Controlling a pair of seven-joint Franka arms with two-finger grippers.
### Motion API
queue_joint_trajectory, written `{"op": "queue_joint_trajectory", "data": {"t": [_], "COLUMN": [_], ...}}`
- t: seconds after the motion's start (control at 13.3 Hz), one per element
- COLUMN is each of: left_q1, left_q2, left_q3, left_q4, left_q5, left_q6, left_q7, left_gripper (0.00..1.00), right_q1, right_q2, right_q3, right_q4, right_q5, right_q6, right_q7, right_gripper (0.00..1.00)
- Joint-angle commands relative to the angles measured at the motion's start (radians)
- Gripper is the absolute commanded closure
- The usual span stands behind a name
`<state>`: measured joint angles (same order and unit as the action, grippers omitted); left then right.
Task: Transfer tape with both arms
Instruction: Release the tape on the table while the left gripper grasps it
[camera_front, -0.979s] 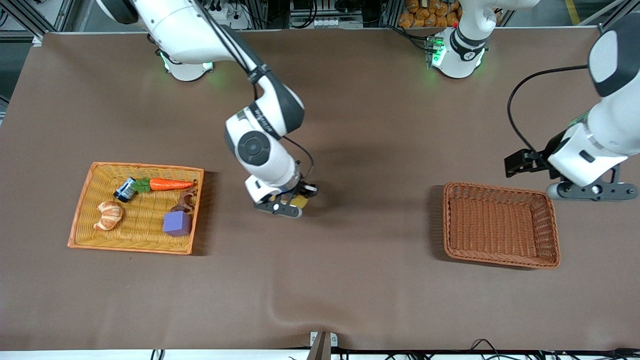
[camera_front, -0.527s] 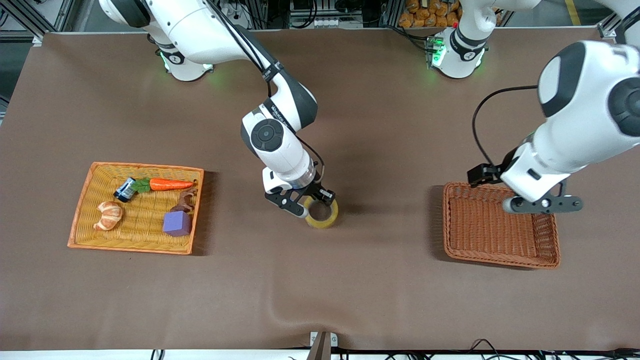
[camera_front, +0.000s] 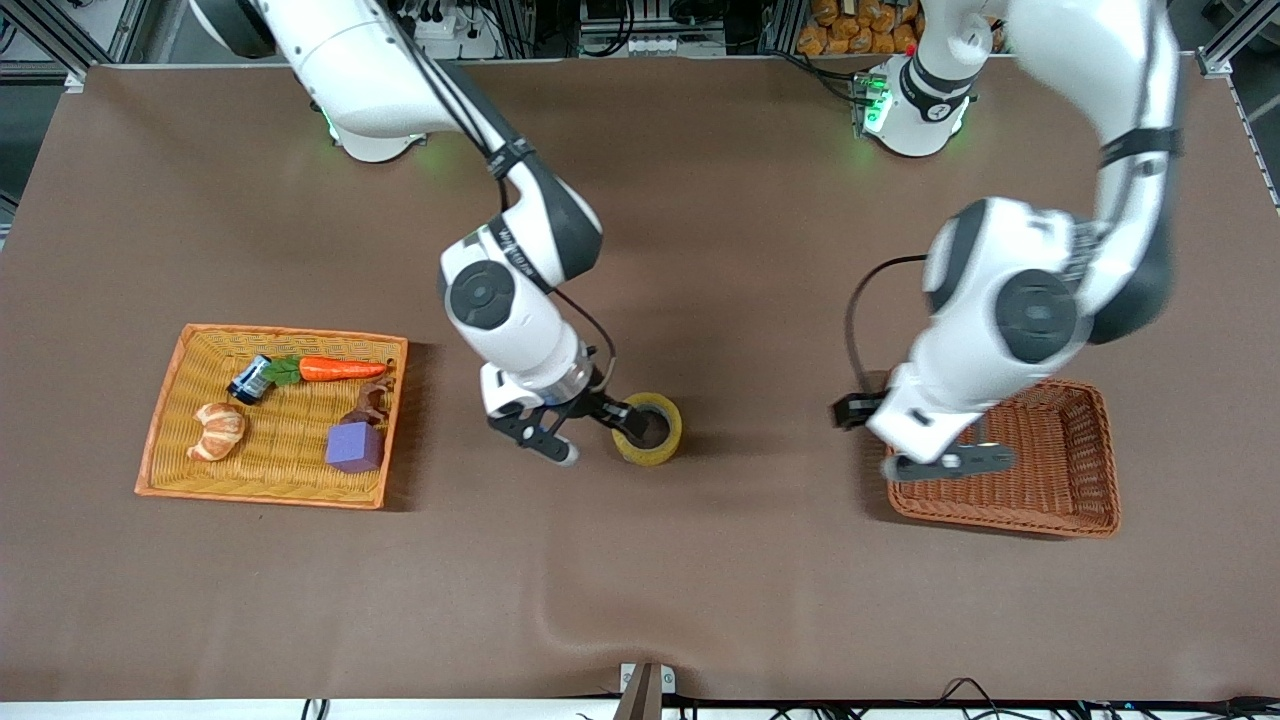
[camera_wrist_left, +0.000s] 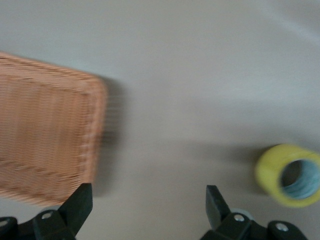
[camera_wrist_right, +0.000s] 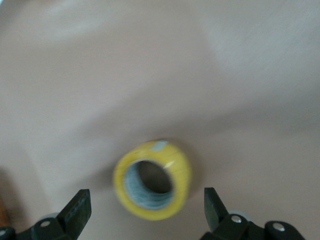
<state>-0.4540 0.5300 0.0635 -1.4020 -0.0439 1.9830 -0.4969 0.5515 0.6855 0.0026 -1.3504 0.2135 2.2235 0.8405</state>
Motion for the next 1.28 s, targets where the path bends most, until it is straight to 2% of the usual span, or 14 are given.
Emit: {"op": "queue_joint_trajectory", "data": {"t": [0.0,0.08,0.23,0.53,0.83,0.98,1.05,1.13,1.21], "left_q1": [-0.092,-0.106,-0.133,-0.201,-0.233,-0.233,-0.235,-0.239,-0.239], "left_q2": [0.092,0.134,0.214,0.323,0.363,0.366,0.369,0.373,0.374], "left_q3": [0.010,0.006,-0.039,-0.053,-0.045,-0.045,-0.045,-0.044,-0.045], "left_q4": [0.012,0.020,0.046,0.051,0.047,0.047,0.044,0.044,0.044], "left_q5": [-0.021,-0.024,-0.068,-0.071,-0.065,-0.065,-0.062,-0.059,-0.041], "left_q6": [0.207,0.258,0.374,0.444,0.470,0.468,0.468,0.470,0.468], "left_q7": [-0.096,-0.120,-0.176,-0.210,-0.230,-0.230,-0.230,-0.229,-0.227], "left_gripper": [0.00,0.00,0.00,0.00,0.01,0.39,0.62,0.83,1.00], "right_q1": [-0.109,-0.164,-0.281,-0.459,-0.574,-0.578,-0.593,-0.613,-0.627], "right_q2": [-0.081,-0.102,-0.151,-0.305,-0.483,-0.594,-0.648,-0.678,-0.689], "right_q3": [0.007,0.004,0.004,0.004,0.002,0.001,0.001,0.002,0.001], "right_q4": [-0.019,-0.021,-0.024,-0.120,-0.196,-0.268,-0.303,-0.314,-0.311], "right_q5": [0.001,-0.002,-0.006,-0.069,-0.167,-0.206,-0.207,-0.207,-0.206], "right_q6": [-0.204,-0.305,-0.411,-0.473,-0.593,-0.594,-0.593,-0.597,-0.602], "right_q7": [-0.295,-0.425,-0.629,-0.923,-1.032,-1.029,-1.026,-1.025,-1.022], "right_gripper": [0.00,0.00,0.00,0.00,0.00,0.00,0.00,0.00,0.00]}}
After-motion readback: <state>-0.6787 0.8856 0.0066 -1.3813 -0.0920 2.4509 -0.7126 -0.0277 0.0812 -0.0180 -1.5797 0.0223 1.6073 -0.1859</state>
